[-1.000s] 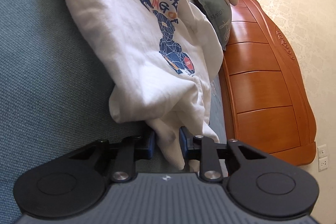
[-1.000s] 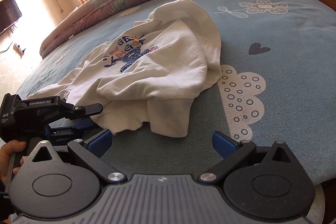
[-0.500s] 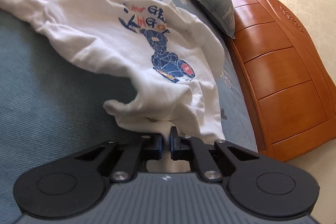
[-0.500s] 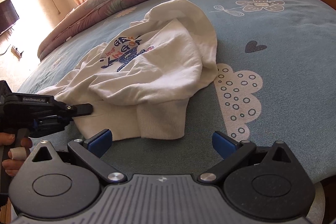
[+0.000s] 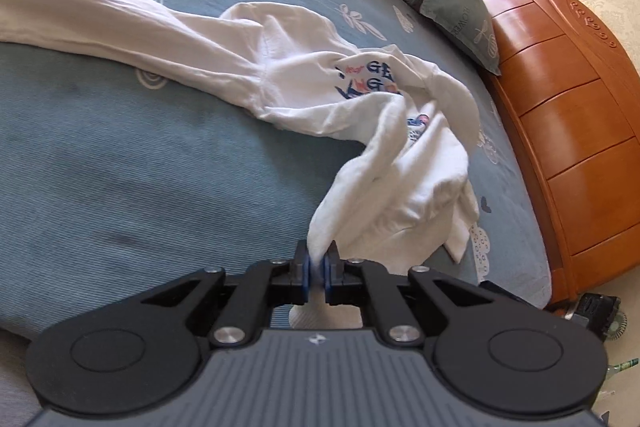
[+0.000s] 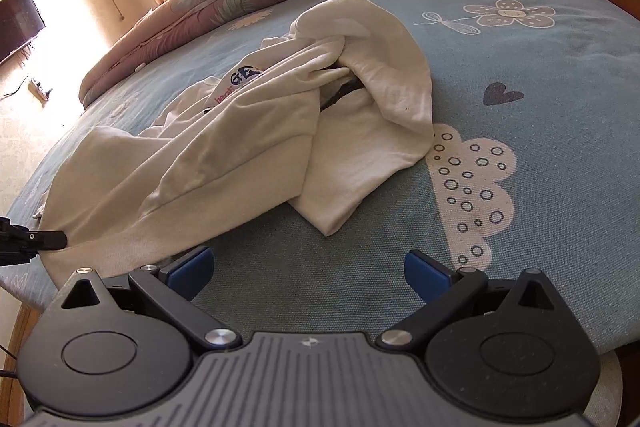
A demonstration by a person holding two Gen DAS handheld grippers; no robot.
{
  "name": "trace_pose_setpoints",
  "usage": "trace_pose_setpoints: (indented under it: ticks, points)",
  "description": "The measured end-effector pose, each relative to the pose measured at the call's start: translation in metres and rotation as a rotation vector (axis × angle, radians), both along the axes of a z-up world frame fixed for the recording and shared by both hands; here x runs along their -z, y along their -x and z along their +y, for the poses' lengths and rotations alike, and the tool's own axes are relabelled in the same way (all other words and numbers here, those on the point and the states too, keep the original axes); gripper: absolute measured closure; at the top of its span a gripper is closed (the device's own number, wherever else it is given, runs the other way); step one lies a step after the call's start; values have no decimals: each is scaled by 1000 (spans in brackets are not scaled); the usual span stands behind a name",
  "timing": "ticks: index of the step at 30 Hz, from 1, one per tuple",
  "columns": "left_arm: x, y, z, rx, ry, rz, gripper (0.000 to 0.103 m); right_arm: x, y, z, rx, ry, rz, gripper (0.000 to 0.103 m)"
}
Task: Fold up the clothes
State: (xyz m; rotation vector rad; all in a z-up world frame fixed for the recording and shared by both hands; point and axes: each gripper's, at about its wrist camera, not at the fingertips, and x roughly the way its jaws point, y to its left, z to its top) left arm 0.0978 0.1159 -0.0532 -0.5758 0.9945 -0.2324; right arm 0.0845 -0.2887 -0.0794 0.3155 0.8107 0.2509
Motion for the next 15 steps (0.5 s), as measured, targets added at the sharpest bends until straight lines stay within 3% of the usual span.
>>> trace_pose_setpoints:
  ticks: [4,7,11,15]
  points:
    - [5,-9,15,-74,-26,65,93,-3,0,-2,-1,-23,-3,0]
    - [-12,-12,12,-53,-122,7,79,-5,1,-5,1,-26,-9,0]
    - [-31,-20,-2,7,-93,-72,63,0,-8,-12,15,-71,4,0]
    - [-33,-34,-38,120,-81,-113,61,11,-25,-23,9,-192,22,0]
